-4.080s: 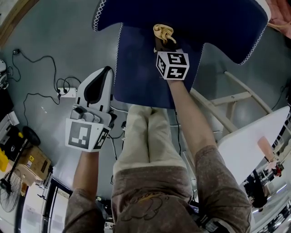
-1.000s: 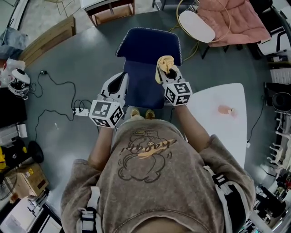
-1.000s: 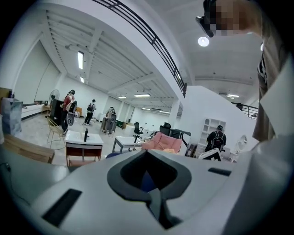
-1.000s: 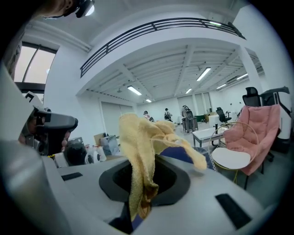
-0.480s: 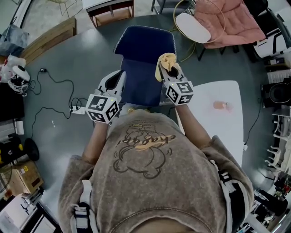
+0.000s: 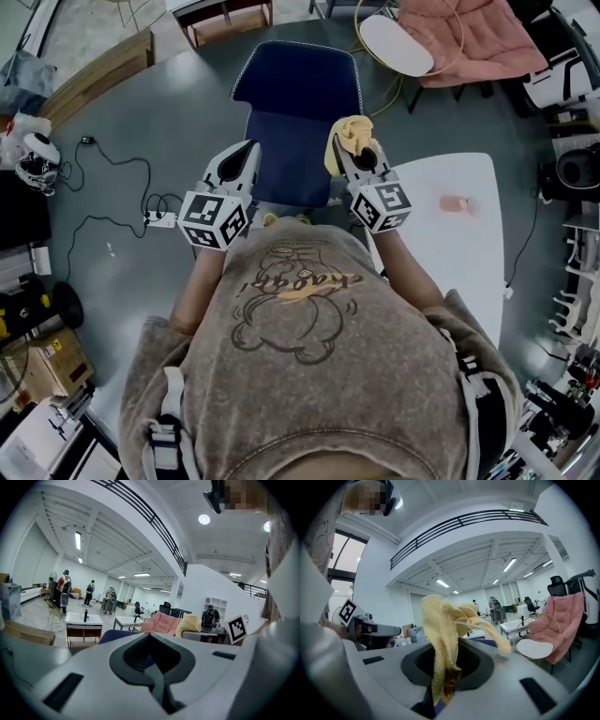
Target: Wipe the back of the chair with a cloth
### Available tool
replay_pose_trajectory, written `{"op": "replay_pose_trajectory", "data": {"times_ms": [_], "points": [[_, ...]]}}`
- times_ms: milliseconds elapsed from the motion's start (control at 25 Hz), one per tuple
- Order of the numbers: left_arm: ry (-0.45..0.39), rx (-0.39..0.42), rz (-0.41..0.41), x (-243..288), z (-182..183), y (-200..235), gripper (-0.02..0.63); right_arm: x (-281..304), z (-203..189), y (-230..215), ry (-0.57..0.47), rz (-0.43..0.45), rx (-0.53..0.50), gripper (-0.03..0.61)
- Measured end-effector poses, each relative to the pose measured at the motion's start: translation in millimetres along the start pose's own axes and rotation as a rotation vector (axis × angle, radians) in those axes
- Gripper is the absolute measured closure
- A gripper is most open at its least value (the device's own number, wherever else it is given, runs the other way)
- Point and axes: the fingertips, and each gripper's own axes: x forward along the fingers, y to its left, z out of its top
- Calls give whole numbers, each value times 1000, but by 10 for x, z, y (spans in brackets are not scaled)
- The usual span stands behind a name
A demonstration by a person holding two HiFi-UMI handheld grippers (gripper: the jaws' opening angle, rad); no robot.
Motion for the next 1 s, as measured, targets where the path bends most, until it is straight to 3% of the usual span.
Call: {"op": "replay_pose_trajectory", "data": {"times_ms": [400,1000], "points": [[14,5,-1,30,-83,-97,605,-369,72,62,-16,-43,-21,508],[-46,51,30,131,-116,75,605,-291,-167,-27,-20,-68,-18,508]]}}
